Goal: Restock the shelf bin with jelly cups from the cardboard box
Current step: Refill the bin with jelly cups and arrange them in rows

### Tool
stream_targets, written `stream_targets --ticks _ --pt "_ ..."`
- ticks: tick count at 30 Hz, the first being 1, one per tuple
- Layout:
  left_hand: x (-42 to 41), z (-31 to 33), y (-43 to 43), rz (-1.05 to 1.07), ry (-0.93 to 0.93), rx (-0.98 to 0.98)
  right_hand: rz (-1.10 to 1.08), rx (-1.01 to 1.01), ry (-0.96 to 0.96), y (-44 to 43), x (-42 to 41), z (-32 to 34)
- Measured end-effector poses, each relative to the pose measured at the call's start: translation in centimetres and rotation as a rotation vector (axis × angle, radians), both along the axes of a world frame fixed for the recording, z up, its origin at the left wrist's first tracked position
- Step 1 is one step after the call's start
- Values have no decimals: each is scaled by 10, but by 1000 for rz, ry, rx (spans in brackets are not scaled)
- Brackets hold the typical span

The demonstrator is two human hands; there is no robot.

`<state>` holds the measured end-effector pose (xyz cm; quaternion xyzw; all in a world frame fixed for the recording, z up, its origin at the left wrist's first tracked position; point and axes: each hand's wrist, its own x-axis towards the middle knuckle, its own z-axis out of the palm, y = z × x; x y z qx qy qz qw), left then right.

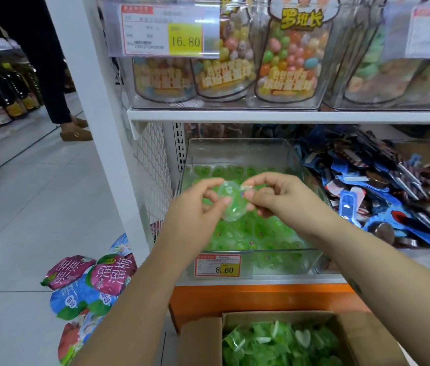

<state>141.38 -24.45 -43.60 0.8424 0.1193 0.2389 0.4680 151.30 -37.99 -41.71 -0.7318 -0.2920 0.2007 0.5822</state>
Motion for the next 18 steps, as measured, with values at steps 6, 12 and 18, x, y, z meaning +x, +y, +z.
stream_targets --ticks 6,12,18 --pt "13 20 6 34 -189 -366 -84 179 -38 19 3 20" --pt "13 19 13 25 -116 -275 -65 -131 -343 5 14 15" --pt "18 11 13 -2 29 -39 34 -280 -430 5 13 -5"
